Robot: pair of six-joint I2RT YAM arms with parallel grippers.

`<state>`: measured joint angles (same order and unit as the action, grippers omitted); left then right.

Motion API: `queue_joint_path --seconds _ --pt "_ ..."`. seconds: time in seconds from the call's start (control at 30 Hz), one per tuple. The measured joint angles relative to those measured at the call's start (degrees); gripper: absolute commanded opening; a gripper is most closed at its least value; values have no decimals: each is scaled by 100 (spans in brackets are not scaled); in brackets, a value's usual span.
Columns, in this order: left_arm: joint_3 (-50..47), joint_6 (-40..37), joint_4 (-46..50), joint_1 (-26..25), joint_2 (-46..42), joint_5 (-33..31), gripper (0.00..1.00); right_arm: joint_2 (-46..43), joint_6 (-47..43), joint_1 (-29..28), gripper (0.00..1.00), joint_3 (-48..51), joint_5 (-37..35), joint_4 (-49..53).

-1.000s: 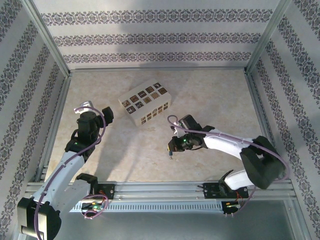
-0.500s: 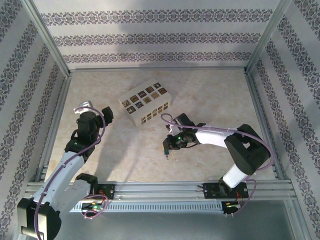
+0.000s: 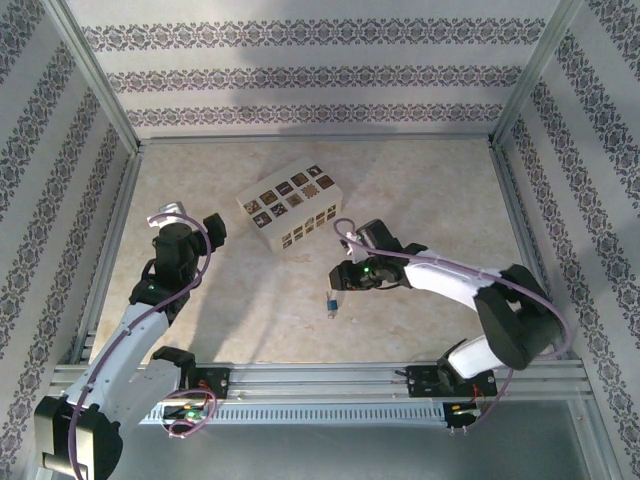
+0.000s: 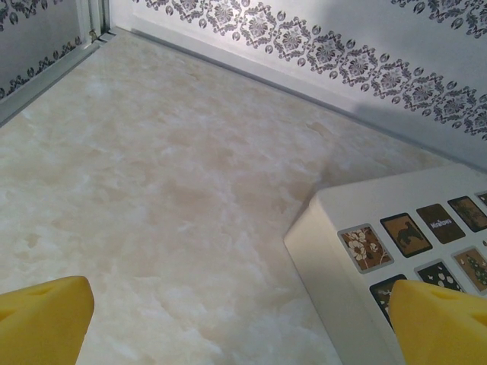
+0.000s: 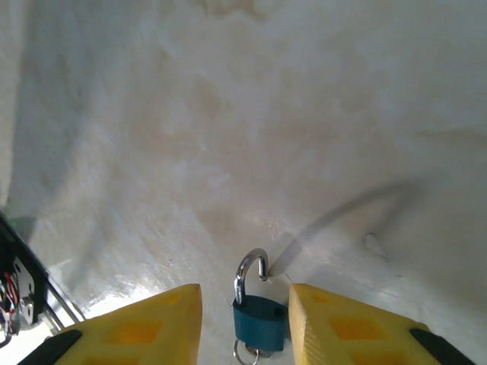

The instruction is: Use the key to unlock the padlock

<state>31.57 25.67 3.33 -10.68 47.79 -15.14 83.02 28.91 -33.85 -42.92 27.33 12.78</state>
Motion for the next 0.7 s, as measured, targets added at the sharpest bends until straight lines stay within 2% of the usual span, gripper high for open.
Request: queue_joint_path --seconds 0.27,0.33,0.5,0.7 --pt "13 -76 2 83 -57 -186 99 -1399 -428 621 54 -72 -584 509" --pt "15 -103 0 109 -90 -238 99 -1729 -501 922 60 -46 -715 549" --pt "2 -210 -22 170 -238 -476 99 -2411 -627 1722 67 149 -1182 568" --pt "-328 -586 -400 181 -450 -1040 99 -2664 -911 2680 75 275 -1858 575"
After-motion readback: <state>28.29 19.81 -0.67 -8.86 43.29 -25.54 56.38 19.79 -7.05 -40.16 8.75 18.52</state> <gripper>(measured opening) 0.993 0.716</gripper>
